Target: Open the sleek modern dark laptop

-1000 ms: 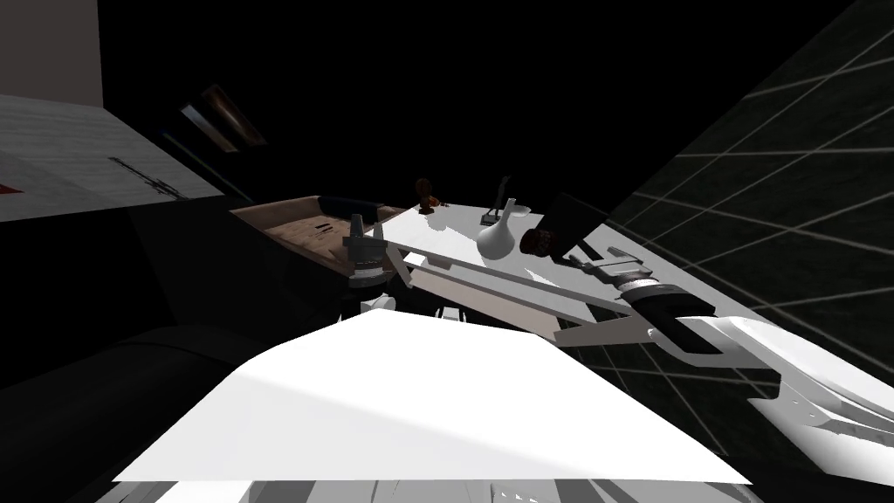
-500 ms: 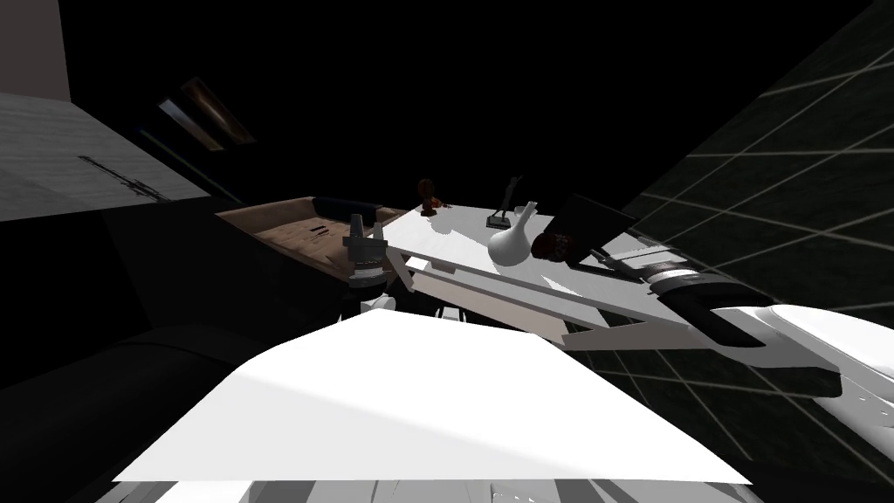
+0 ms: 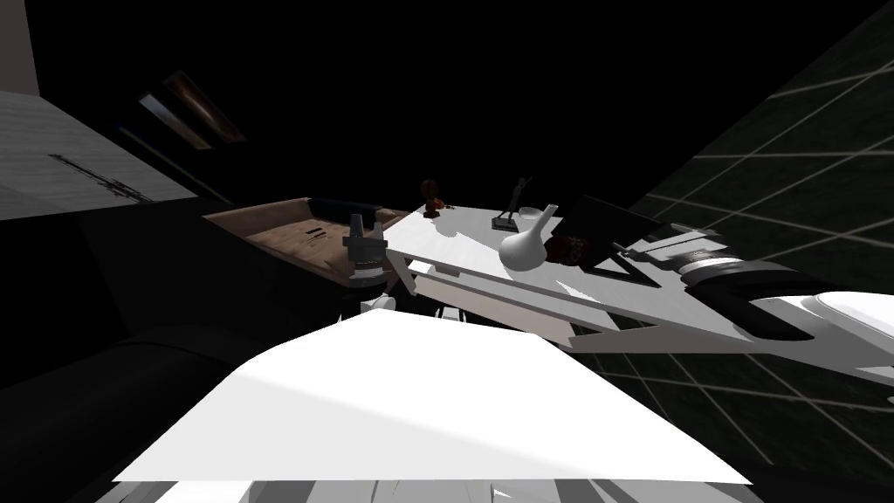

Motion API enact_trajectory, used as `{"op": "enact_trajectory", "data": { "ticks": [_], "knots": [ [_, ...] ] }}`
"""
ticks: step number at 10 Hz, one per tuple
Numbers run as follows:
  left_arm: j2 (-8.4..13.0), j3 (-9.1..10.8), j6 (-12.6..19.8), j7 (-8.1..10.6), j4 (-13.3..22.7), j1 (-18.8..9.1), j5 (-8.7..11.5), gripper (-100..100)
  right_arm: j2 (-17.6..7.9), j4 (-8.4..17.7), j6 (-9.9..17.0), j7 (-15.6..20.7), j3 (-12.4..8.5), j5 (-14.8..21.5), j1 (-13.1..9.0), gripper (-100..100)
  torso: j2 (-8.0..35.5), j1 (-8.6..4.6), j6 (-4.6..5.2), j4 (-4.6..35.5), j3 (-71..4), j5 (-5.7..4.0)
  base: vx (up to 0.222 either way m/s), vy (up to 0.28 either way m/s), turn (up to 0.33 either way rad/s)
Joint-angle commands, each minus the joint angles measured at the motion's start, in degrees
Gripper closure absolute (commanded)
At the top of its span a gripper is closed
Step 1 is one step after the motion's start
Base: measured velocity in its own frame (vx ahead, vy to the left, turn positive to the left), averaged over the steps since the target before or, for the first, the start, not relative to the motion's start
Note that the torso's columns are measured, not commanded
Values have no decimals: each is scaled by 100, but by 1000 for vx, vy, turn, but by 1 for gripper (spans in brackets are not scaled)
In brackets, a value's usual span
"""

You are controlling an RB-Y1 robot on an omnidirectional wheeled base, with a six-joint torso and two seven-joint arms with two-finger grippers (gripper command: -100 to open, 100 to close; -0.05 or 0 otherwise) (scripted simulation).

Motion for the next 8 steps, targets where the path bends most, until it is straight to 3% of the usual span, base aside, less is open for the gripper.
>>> {"op": "enact_trajectory", "data": {
  "ticks": [1,2,3,8],
  "knots": [
    [0,0,0,0,0,0,0,0,-100,38,32,28,-56,61,24,-100,4,7,0,1,2,2,14,36,-7],
    [0,0,0,0,0,-1,0,0,-110,43,41,34,-62,68,25,-100,8,0,-1,2,5,0,4,7,2],
    [1,1,0,0,0,-1,0,0,-109,42,40,33,-62,67,25,100,8,-2,0,2,5,-1,5,-2,-4],
    [1,1,0,0,0,-1,0,0,-135,424,-185,-647,-1,-552,-135,100,-16,-48,24,-16,-6,-34,-24,-65,28]
  ]
}}
